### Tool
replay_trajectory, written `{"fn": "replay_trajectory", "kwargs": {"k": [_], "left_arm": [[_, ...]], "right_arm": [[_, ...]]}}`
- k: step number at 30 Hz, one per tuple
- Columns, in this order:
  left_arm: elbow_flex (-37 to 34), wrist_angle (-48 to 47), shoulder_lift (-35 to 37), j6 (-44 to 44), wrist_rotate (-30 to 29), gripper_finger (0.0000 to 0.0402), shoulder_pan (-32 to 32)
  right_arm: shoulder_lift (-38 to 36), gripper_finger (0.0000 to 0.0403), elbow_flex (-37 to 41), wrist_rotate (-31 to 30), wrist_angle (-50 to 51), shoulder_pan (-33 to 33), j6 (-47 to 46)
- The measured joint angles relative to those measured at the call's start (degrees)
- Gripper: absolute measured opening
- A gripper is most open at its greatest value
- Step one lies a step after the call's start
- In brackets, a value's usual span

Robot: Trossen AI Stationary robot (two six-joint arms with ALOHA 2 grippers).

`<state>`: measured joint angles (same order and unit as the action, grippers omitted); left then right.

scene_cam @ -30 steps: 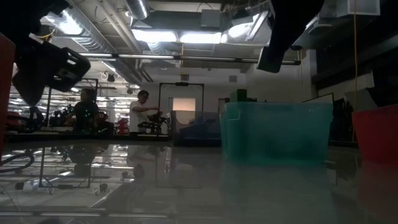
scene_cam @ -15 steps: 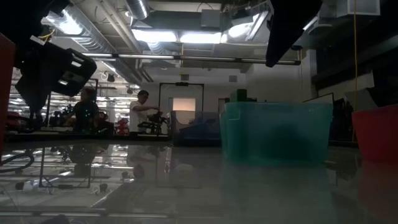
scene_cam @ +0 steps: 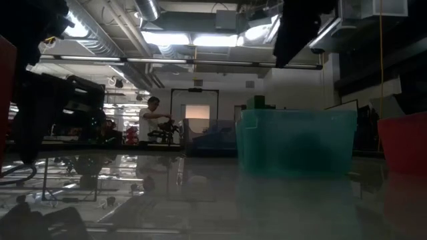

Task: Sort blocks
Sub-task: Put the red block into the pink bin

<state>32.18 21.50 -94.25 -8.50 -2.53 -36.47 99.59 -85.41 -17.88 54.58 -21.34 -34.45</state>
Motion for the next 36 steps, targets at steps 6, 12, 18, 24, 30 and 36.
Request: {"fn": "replay_trajectory", "kwargs": {"k": [6,12,18,24,30,36], "left_arm": [[0.0,0.7,-0.6,1.8,0.0,0.0123,0.0],[0.0,0.8,-0.6,-0.1,-0.2,0.0034,0.0],[0.3,1.9,0.8,-7.8,-0.2,0.0034,0.6],[1.4,2.0,6.7,-11.4,-0.2,0.0034,2.1],[1.4,1.8,14.6,-11.8,-0.2,0.0034,5.5],[1.4,3.2,20.6,-11.0,-0.3,0.0034,9.3]], "right_arm": [[0.0,0.0271,0.0,2.1,-9.0,0.0,0.0],[0.0,0.0271,0.0,3.5,-19.8,0.0,0.0],[0.0,0.0271,0.0,4.0,-27.3,-0.1,0.0],[0.0,0.0271,0.0,4.0,-29.6,-0.1,0.2],[0.0,0.0271,0.0,1.8,-33.9,-1.7,3.1],[0.0,0.0271,0.0,-1.2,-42.2,-3.1,5.2]]}}
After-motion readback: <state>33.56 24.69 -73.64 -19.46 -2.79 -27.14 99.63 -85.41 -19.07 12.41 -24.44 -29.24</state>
